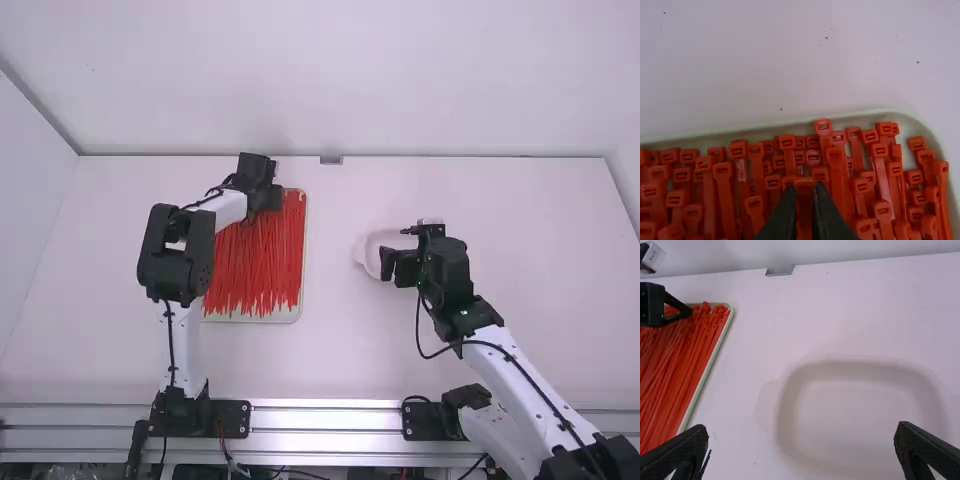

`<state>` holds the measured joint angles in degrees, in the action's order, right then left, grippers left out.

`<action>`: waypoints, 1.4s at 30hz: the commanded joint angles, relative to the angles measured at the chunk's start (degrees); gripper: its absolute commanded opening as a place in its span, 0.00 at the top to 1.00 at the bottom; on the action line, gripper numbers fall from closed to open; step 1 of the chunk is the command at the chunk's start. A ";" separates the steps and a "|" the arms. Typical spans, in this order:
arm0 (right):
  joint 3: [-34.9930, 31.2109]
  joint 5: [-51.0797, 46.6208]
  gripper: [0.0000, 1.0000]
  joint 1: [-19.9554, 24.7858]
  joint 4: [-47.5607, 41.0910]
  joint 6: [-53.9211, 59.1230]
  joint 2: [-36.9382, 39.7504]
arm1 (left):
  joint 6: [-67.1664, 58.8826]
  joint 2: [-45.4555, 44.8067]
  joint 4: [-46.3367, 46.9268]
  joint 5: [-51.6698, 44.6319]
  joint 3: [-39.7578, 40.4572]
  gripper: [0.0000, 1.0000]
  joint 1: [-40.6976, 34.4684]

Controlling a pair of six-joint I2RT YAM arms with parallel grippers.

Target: Fasten the cable tie

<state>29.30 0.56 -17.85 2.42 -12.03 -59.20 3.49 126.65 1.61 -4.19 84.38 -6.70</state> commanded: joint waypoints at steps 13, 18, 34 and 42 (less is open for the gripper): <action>2.23 -0.17 0.01 -0.20 0.44 -0.13 -0.28 | 1.66 -5.16 1.64 5.31 0.52 0.98 -0.04; 2.23 -0.13 0.01 -0.22 1.22 -0.13 -0.28 | 1.01 -11.26 2.86 6.64 0.52 0.98 -0.07; 2.23 2.64 0.01 -0.24 2.82 -0.04 -0.28 | 1.03 -32.04 10.21 6.64 -3.10 0.98 -0.07; 2.23 8.87 0.01 -0.24 6.67 0.11 -0.28 | 2.08 -46.71 0.66 6.60 -19.98 0.98 -0.07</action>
<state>29.30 6.37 -17.82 8.51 -12.03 -59.20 5.08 83.07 2.79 2.20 68.05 -6.68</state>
